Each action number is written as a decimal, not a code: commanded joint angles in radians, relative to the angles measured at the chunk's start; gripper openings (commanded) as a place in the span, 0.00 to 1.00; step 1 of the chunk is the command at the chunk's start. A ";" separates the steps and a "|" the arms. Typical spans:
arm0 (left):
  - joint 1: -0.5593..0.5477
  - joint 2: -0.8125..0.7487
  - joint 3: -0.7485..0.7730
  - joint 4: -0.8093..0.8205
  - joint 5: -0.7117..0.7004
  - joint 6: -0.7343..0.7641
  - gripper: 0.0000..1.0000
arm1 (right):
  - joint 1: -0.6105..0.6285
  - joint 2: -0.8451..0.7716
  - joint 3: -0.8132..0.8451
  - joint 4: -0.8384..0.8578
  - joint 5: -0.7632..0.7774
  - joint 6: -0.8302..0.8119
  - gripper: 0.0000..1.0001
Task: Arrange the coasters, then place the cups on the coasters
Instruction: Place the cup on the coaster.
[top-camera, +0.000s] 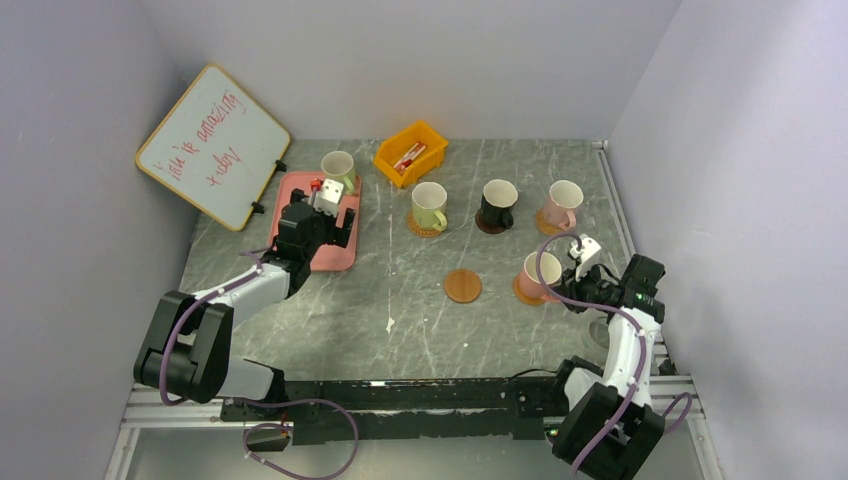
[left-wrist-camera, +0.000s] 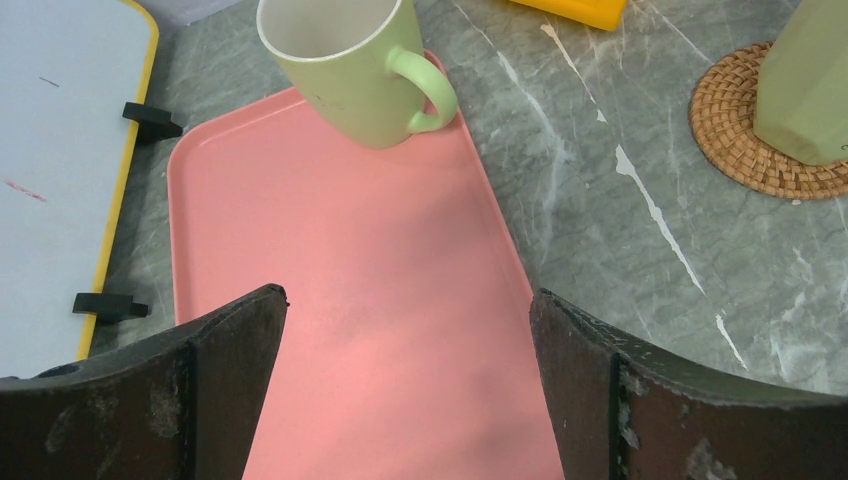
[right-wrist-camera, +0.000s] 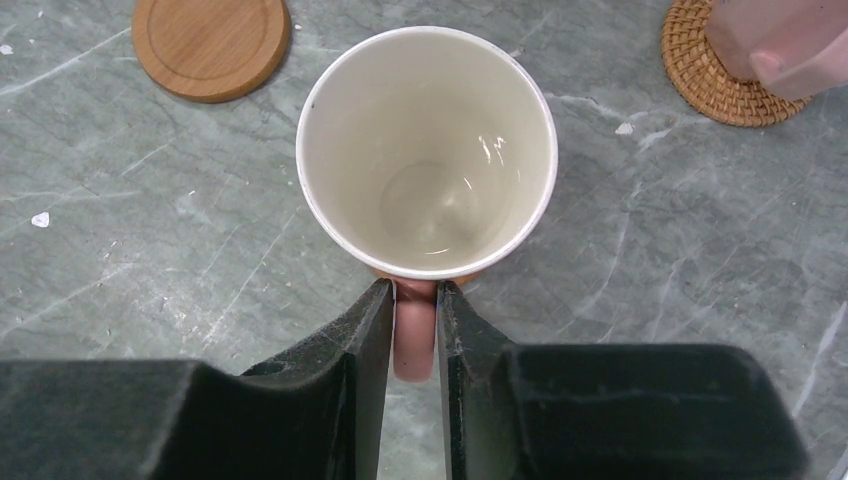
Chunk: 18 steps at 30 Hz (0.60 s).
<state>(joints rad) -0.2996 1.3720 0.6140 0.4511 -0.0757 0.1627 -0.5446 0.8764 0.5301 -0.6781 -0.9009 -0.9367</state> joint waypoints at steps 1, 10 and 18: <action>0.005 -0.002 0.035 0.034 0.016 -0.005 0.96 | -0.005 -0.015 0.041 -0.012 -0.045 -0.045 0.28; 0.007 0.000 0.035 0.034 0.016 -0.005 0.96 | -0.005 -0.035 0.039 -0.019 -0.022 -0.042 0.40; 0.007 0.002 0.035 0.034 0.019 -0.005 0.96 | -0.005 -0.038 0.052 -0.035 -0.016 -0.045 0.60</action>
<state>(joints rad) -0.2977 1.3720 0.6140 0.4511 -0.0753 0.1627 -0.5446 0.8497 0.5354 -0.7071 -0.8974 -0.9520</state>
